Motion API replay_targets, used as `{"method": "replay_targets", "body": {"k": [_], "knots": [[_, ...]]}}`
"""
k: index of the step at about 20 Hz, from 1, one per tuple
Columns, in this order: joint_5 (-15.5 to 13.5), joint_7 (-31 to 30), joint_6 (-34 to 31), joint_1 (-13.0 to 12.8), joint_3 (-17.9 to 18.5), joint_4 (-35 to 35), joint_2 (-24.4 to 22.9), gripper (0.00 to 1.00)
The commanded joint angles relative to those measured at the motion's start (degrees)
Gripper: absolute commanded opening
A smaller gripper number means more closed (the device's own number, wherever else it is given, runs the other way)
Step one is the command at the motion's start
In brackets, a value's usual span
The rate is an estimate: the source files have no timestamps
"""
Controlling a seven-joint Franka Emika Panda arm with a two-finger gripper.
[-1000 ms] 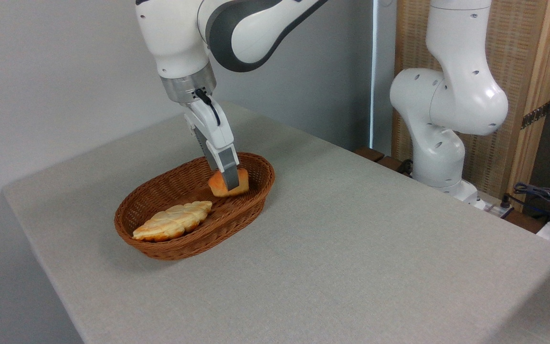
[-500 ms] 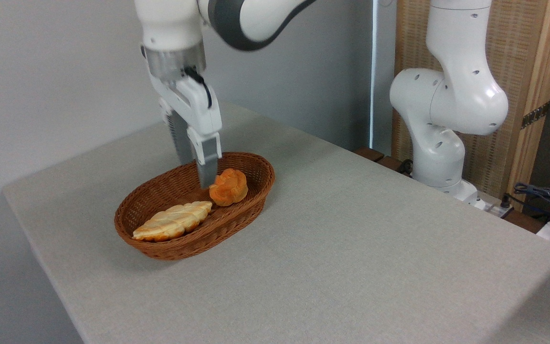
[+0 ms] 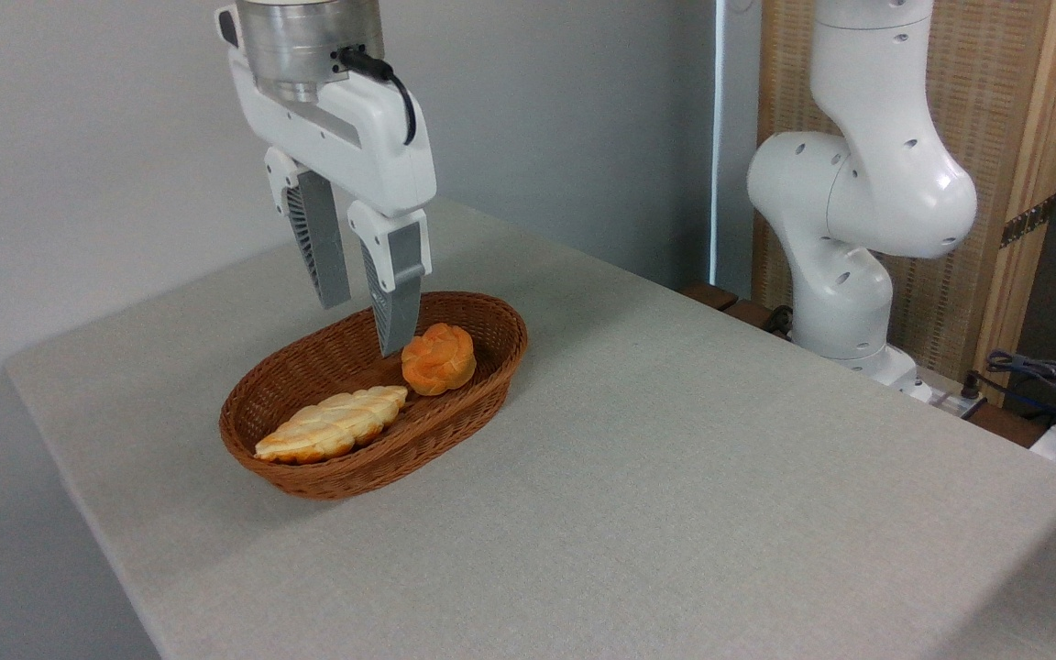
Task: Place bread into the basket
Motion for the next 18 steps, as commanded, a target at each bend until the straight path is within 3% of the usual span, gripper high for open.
{"method": "replay_targets", "body": {"k": [1, 14, 17, 18], "knots": [[1.9, -3.0, -2.2, -0.5, -0.3, 2.1, 1.6, 1.0], [2.7, -2.3, -1.4, -2.3, 1.4, -3.6, -2.2, 1.0], [2.7, -0.9, -1.4, -3.4, 3.4, -3.6, -2.4, 1.0], [2.7, -0.9, -1.4, -5.2, 4.9, -3.5, -2.4, 1.0]]}}
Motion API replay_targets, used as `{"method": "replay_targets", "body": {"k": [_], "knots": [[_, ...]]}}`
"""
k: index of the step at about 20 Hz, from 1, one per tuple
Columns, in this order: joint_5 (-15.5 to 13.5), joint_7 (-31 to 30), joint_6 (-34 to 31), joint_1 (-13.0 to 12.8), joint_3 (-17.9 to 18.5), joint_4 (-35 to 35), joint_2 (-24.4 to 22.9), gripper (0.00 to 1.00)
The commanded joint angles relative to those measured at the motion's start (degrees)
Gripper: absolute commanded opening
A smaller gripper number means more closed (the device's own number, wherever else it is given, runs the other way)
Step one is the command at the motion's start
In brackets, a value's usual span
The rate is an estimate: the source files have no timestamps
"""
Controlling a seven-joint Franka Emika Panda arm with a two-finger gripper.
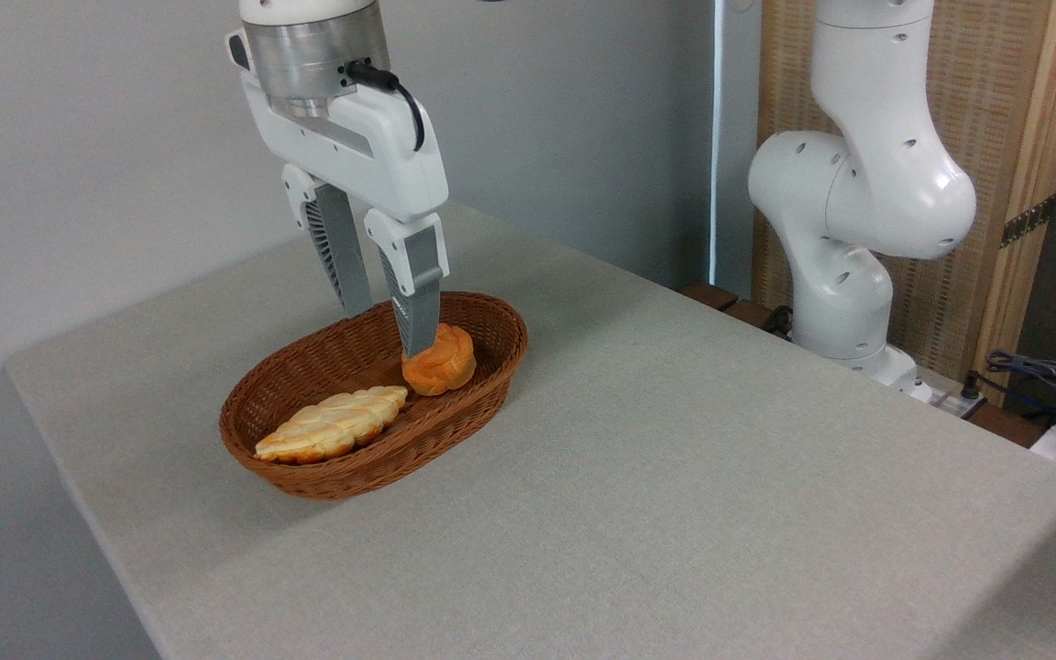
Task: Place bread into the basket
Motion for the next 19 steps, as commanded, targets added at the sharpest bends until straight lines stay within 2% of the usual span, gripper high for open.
{"method": "replay_targets", "body": {"k": [1, 2, 6, 19], "knots": [[0.7, 1.0, -0.1, -4.1, 5.0, -1.0, -1.3, 1.0], [0.7, 1.5, -0.2, -4.7, 6.6, -1.0, -1.4, 1.0], [0.6, 3.4, -0.2, -4.9, 7.4, -1.0, -1.7, 1.0], [0.6, 3.4, -1.0, -4.9, 7.2, -1.0, -1.8, 1.0]]}}
